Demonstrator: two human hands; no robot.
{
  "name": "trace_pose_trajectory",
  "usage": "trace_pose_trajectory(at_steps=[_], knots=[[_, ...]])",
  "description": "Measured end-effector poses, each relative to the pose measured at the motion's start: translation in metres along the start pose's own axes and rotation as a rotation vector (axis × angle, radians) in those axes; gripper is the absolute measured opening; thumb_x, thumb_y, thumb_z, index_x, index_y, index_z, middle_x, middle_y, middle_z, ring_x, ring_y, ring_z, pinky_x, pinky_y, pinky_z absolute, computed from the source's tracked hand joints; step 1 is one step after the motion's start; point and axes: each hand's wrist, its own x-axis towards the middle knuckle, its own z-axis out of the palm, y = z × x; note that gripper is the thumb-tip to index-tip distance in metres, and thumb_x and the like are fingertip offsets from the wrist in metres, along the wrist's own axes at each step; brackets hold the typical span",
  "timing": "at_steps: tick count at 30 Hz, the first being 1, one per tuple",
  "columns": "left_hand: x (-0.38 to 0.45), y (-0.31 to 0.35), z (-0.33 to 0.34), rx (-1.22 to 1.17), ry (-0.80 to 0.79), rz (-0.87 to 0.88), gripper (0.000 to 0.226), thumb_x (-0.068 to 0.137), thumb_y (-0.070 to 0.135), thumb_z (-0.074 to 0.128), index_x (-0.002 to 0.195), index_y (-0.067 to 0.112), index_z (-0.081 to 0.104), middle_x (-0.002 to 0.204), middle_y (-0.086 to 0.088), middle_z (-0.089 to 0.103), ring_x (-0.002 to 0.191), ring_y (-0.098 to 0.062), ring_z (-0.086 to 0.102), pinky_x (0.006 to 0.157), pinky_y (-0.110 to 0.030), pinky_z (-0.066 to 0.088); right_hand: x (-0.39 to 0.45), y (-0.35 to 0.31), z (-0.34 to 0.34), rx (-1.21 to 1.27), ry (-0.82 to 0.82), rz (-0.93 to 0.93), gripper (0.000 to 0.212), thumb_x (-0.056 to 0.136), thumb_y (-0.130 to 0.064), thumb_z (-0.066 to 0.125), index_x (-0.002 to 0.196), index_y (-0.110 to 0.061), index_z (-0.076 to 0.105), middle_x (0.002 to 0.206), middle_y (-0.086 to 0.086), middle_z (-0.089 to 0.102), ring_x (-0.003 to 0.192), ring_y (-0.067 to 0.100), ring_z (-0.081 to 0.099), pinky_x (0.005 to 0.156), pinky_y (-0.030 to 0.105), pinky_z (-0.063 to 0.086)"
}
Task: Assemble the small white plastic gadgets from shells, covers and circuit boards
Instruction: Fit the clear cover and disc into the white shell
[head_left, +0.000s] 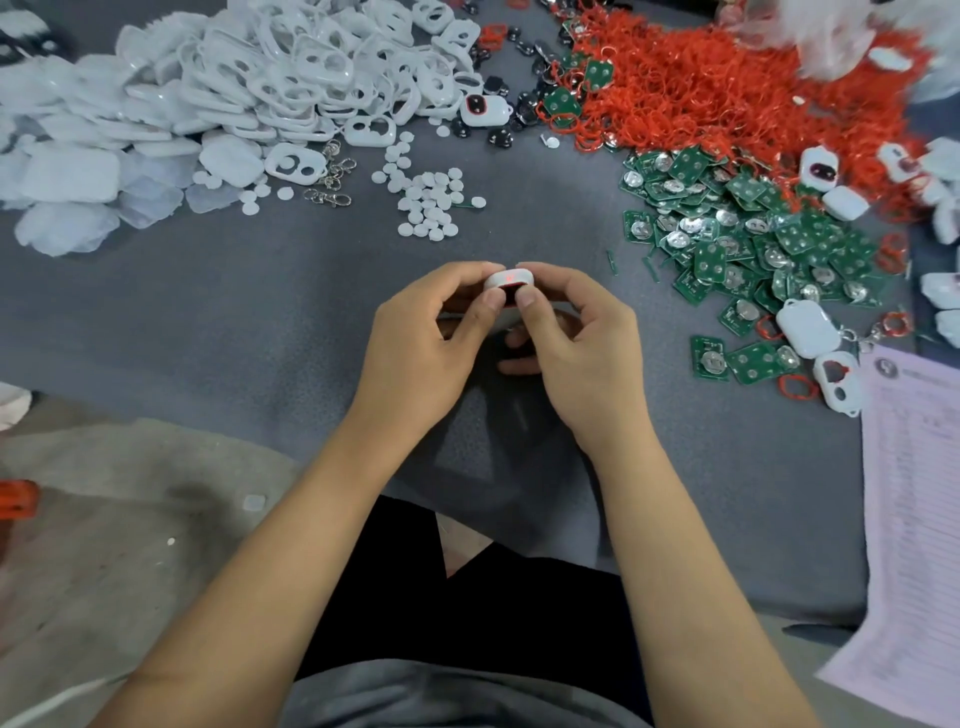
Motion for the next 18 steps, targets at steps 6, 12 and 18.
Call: trace_pose_trajectory(at_steps=[6, 12, 18], knots=[[-0.0038, 0.0001, 0.0006, 0.001, -0.003, 0.002, 0.019, 0.103, 0.019, 0.064, 0.120, 0.021, 0.072, 0.110, 0.017, 0.074, 0.104, 0.001, 0.069, 0.090, -0.017, 0.052, -0.0031, -0.0003, -0.0035, 0.016, -0.030, -0.013, 0.019, 0.102, -0.006, 0.062, 0.117, -0.010, 0.072, 0.084, 0.000, 0.073, 0.071, 0.010, 0.070, 0.056, 0.026, 0.059], [-0.0048, -0.0012, 0.0019, -0.032, -0.012, 0.000, 0.016, 0.101, 0.020, 0.065, 0.116, 0.019, 0.071, 0.108, 0.013, 0.074, 0.102, -0.006, 0.072, 0.089, -0.023, 0.056, -0.0031, 0.0009, -0.0043, 0.039, -0.058, -0.006, 0.017, 0.101, -0.008, 0.064, 0.114, -0.015, 0.073, 0.088, -0.001, 0.074, 0.071, 0.012, 0.070, 0.057, 0.028, 0.060], [-0.0033, -0.0032, 0.0004, -0.017, -0.030, -0.009, 0.014, 0.100, 0.017, 0.066, 0.113, 0.016, 0.072, 0.105, 0.012, 0.075, 0.099, -0.006, 0.072, 0.088, -0.025, 0.057, -0.0023, 0.0013, -0.0041, -0.006, -0.087, -0.013, 0.012, 0.101, -0.007, 0.062, 0.107, -0.015, 0.070, 0.094, -0.002, 0.072, 0.078, 0.010, 0.073, 0.060, 0.026, 0.060]])
